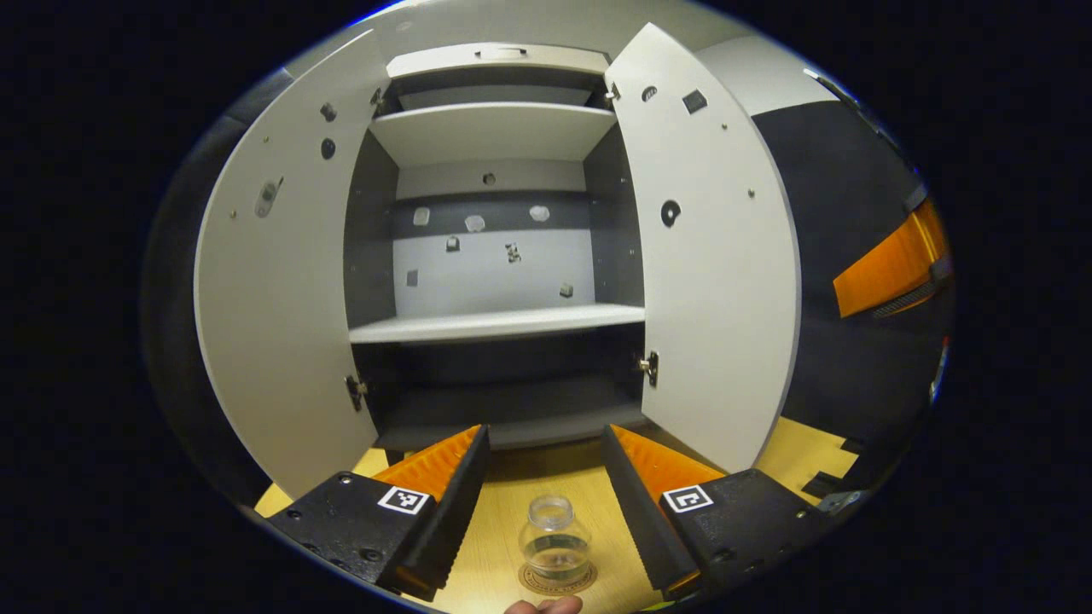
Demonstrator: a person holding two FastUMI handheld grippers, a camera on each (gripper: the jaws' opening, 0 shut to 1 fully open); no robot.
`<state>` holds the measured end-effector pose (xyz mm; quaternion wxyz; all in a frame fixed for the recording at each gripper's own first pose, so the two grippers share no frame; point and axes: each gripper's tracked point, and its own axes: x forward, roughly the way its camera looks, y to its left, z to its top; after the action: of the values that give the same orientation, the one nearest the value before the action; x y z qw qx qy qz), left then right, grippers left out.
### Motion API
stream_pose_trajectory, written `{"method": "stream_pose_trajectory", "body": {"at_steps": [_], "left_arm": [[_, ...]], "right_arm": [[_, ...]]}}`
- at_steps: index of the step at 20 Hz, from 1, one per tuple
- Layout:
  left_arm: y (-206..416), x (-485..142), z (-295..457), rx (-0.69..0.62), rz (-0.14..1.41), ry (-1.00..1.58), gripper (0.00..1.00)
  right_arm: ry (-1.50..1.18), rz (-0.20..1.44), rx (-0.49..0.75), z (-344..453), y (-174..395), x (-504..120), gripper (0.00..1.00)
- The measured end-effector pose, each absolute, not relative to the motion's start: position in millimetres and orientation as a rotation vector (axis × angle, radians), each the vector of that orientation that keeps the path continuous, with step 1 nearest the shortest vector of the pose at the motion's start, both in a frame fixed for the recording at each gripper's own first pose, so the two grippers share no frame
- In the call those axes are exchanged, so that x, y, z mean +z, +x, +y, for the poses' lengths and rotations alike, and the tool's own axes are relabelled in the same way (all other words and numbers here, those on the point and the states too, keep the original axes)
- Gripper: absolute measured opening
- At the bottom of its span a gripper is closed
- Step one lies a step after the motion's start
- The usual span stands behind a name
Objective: Grasp the bottle in the cabinet with the left hand and place it on the coaster, then close the right door with the right hand and the left door with the left hand.
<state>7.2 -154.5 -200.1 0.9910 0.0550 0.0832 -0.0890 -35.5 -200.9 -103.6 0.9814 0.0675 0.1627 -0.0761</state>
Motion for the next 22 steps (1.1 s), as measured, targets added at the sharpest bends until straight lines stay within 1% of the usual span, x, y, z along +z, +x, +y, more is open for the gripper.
{"method": "stream_pose_trajectory", "body": {"at_steps": [1, 3, 4, 5, 6, 8, 9, 10, 11, 13, 17, 18, 19, 22], "left_arm": [[7, -182, -152, -0.173, 0.144, 0.105, 0.84], [7, -155, -148, -0.157, 0.111, 0.089, 0.85], [7, -148, -143, -0.145, 0.112, 0.086, 0.86], [6, -142, -136, -0.129, 0.118, 0.082, 0.86], [5, -135, -127, -0.104, 0.117, 0.077, 0.88], [2, -128, -108, -0.055, 0.126, 0.064, 0.9], [-1, -128, -99, -0.036, 0.143, 0.059, 0.89], [-3, -129, -92, -0.018, 0.158, 0.056, 0.9], [-5, -128, -83, 0.006, 0.164, 0.057, 0.9], [-9, -126, -71, 0.046, 0.171, 0.062, 0.9], [-15, -127, -64, 0.09, 0.178, 0.076, 0.89], [-17, -126, -63, 0.103, 0.179, 0.079, 0.89], [-18, -126, -62, 0.116, 0.181, 0.083, 0.89], [-24, -127, -61, 0.144, 0.189, 0.078, 0.89]], "right_arm": [[0.136, 0.292, -0.154, -212, -29, -88, 1.0], [0.121, 0.238, -0.148, -226, -15, -65, 1.0], [0.107, 0.22, -0.15, -235, -8, -56, 1.0], [0.098, 0.197, -0.146, -240, -1, -46, 0.97], [0.094, 0.171, -0.136, -242, 8, -35, 1.0], [0.083, 0.133, -0.122, -249, 22, -20, 1.0], [0.077, 0.125, -0.115, -253, 29, -16, 0.98], [0.074, 0.12, -0.103, -255, 36, -13, 0.98], [0.073, 0.117, -0.096, -258, 42, -12, 1.0], [0.078, 0.117, -0.067, -256, 50, -10, 1.0], [0.088, 0.131, -0.021, -248, 53, -17, 1.0], [0.089, 0.132, -0.006, -244, 55, -17, 0.92], [0.087, 0.13, 0.011, -239, 55, -17, 0.98], [0.094, 0.129, 0.073, -222, 60, -17, 0.98]]}}
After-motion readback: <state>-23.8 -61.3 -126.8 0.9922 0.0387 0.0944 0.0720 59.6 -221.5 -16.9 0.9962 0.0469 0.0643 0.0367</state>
